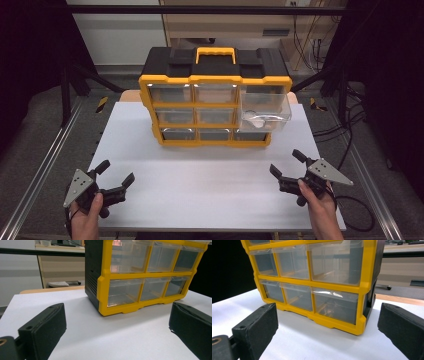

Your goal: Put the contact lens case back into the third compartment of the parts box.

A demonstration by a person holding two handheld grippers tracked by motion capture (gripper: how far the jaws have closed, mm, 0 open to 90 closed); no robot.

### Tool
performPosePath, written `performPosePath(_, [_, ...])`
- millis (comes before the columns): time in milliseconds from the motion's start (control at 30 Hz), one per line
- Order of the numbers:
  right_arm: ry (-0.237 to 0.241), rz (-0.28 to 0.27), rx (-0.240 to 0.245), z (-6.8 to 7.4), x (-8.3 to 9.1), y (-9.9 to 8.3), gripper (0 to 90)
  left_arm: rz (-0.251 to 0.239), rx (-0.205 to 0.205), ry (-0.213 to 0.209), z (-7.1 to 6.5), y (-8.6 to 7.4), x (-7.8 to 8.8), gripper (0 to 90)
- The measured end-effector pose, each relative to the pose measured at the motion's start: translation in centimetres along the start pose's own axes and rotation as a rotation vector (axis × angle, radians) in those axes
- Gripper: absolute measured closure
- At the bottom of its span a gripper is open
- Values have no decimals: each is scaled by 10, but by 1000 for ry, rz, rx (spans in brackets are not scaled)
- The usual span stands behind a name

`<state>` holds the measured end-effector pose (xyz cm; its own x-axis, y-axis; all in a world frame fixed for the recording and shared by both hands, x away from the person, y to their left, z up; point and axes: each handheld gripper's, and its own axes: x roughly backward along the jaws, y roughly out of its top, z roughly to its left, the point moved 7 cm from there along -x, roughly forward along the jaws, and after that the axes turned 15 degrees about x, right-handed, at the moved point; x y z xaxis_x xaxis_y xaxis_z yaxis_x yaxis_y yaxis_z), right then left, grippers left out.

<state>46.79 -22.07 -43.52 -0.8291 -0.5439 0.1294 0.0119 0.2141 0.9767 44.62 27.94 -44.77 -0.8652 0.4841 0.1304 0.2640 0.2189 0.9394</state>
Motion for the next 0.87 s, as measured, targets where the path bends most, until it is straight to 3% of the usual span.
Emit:
performPosePath(600, [40, 0, 23, 21, -19, -4, 35, -10, 9, -16, -2, 2, -1, 10])
performPosePath(867, [28, 29, 20, 21, -26, -10, 34, 2, 9, -20, -3, 0, -3, 10])
